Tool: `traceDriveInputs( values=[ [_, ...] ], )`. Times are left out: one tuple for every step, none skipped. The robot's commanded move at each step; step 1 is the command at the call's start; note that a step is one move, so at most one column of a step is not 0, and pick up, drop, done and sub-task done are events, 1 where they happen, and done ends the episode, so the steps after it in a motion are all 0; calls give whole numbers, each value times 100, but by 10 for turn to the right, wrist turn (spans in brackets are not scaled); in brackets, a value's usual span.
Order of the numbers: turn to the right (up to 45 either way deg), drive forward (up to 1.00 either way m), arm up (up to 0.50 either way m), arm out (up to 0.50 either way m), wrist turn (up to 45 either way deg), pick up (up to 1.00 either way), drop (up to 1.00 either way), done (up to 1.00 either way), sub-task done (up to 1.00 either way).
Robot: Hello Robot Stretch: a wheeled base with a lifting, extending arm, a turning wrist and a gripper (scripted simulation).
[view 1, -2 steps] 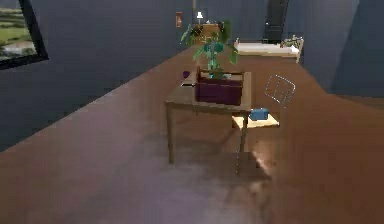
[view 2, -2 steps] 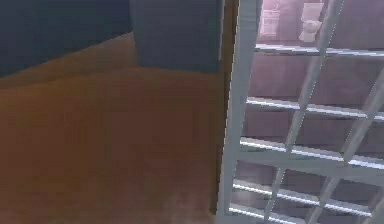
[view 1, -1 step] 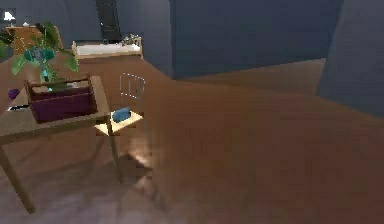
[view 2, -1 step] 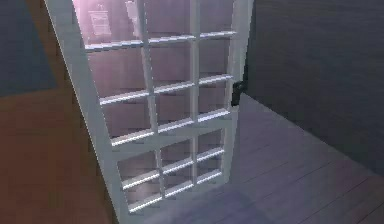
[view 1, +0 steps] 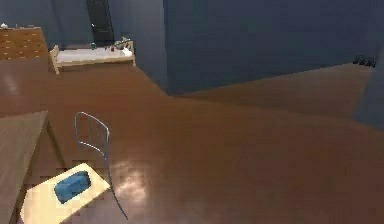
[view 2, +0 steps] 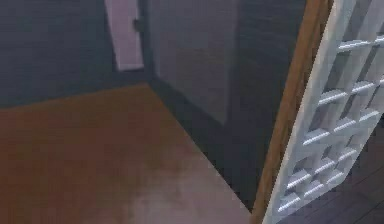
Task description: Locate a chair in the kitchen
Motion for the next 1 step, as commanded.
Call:
traceDriveInputs(
  values=[
    [0, 100, 0, 0, 0, 0, 0, 0, 0]
  ],
)
